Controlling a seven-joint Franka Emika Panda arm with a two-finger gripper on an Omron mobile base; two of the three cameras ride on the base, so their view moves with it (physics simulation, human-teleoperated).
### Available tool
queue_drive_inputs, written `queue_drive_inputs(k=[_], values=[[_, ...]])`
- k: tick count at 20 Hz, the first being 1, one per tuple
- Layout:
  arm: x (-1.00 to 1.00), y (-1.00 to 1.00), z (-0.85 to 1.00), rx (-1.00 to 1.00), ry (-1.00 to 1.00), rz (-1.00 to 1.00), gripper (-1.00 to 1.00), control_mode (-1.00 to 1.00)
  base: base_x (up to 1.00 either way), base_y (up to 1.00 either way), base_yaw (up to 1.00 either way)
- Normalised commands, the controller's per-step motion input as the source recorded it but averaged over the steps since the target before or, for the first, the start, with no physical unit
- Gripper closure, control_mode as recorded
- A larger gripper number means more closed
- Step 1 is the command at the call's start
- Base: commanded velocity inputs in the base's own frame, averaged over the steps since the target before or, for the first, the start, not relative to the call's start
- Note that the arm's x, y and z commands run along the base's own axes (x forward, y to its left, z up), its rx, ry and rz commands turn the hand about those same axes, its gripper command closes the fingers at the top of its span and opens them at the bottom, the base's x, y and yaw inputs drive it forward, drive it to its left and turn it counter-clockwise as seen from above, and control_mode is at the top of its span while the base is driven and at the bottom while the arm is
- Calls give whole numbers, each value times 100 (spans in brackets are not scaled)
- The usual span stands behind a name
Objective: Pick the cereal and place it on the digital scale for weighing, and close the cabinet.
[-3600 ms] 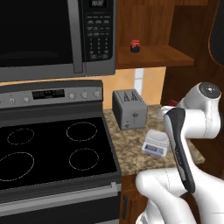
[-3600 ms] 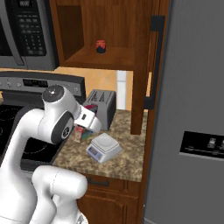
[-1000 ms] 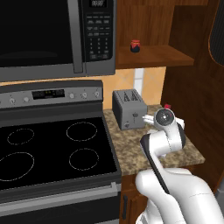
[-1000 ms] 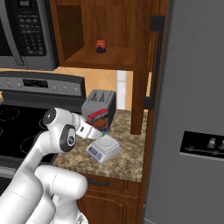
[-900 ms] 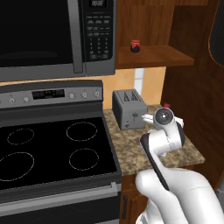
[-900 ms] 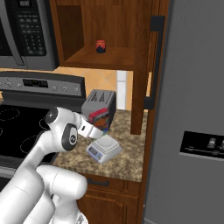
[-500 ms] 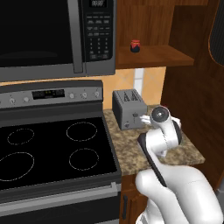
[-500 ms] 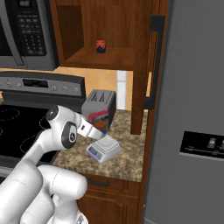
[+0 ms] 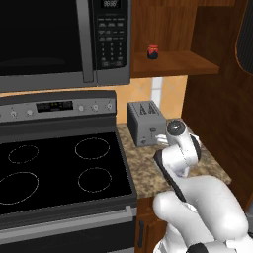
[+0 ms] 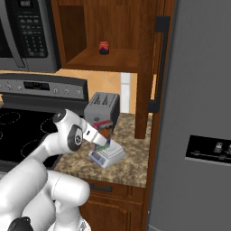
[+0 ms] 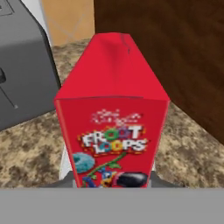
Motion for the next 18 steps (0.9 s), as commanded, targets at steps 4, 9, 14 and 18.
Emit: queue_drive_inputs(k=[4,9,14,18], values=[[27,-13,-10,0,-12,0,100,-100,0,0,0],[24,-24,-7,0,-4,0,100,-100,0,0,0],[2,-2,-19,0,0,0,100,-100,0,0,0],[-2,4,-22,0,0,0,100,-100,0,0,0]])
